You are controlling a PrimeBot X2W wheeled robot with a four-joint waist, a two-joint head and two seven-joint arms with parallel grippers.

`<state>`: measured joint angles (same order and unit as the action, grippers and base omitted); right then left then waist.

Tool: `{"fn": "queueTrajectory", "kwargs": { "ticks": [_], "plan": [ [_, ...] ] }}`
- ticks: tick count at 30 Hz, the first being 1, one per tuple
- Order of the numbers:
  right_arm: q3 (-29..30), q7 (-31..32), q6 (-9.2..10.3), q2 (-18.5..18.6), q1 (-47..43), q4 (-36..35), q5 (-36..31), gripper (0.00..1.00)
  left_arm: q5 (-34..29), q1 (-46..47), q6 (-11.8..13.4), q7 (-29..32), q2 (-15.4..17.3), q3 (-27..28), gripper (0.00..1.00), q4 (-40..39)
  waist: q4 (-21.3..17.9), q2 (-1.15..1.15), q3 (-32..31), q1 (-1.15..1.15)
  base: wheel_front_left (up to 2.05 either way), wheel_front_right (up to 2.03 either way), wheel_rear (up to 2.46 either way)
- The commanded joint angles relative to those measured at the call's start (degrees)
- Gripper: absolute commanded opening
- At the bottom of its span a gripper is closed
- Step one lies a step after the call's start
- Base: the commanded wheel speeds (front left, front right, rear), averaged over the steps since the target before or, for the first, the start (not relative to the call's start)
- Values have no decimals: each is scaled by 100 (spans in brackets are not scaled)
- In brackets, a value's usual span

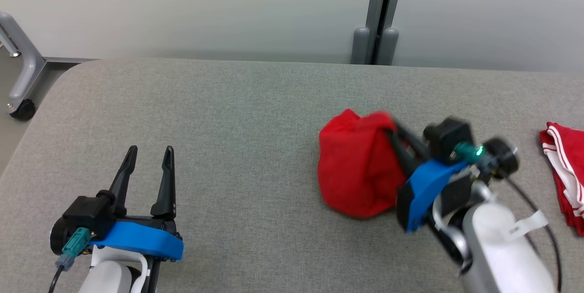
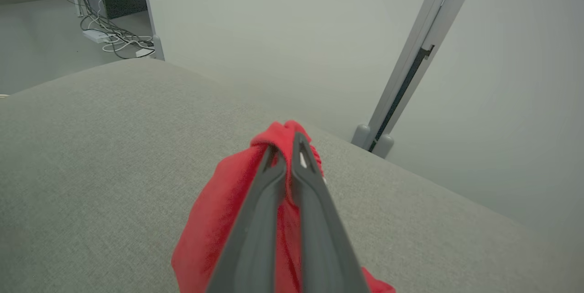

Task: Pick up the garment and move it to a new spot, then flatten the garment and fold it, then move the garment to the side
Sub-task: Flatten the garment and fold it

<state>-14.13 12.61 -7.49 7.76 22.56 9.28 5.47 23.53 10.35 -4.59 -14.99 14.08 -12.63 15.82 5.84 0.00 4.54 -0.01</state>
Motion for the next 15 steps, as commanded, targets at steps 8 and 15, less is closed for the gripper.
{"fn": "queueTrajectory", "kwargs": {
  "ticks": [8,15],
  "plan": [
    [-88,-290,0,-268,-841,522,364,100,-45,-26,-30,-26,-23,105,100,2,-19,0,31,1,0,0,0],
    [303,-1156,0,-417,-1284,190,602,100,-76,-98,-24,-26,-63,192,100,-56,-137,0,20,1,0,0,0]
  ]
}}
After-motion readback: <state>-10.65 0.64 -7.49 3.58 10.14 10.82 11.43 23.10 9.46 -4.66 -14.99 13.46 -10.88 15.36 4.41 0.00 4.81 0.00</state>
